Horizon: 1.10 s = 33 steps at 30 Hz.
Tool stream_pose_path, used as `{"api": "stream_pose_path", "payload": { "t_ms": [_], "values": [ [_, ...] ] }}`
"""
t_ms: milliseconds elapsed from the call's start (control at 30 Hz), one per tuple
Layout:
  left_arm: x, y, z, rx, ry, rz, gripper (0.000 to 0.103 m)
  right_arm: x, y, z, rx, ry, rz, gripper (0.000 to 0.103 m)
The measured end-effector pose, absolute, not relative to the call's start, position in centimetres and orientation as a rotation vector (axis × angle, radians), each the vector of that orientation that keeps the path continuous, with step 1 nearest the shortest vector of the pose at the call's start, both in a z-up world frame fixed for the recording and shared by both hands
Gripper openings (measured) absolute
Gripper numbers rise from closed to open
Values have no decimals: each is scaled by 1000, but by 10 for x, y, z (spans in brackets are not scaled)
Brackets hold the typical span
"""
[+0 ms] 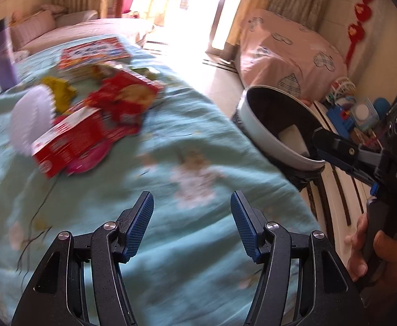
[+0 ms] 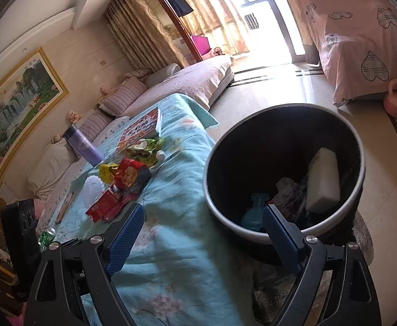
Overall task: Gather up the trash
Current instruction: 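Grasp the white printed carton with the left tool while the right tool grasps the red chip bag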
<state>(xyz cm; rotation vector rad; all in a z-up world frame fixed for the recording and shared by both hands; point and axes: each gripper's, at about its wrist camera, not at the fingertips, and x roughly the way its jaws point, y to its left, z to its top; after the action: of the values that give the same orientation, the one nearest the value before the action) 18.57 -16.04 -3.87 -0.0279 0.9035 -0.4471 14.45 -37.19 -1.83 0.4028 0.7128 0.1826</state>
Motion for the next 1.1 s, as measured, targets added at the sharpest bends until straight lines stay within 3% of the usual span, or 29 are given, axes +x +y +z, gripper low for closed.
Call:
{"api": "stream_pose_path", "payload": {
  "t_ms": [467, 1100],
  "values": [
    [173, -59, -51, -162, 911, -280, 60, 152, -285, -40, 302, 789, 301, 90],
    [201, -20, -47, -194, 898, -223, 60, 193, -248, -48, 282, 807, 338, 90]
  ]
}}
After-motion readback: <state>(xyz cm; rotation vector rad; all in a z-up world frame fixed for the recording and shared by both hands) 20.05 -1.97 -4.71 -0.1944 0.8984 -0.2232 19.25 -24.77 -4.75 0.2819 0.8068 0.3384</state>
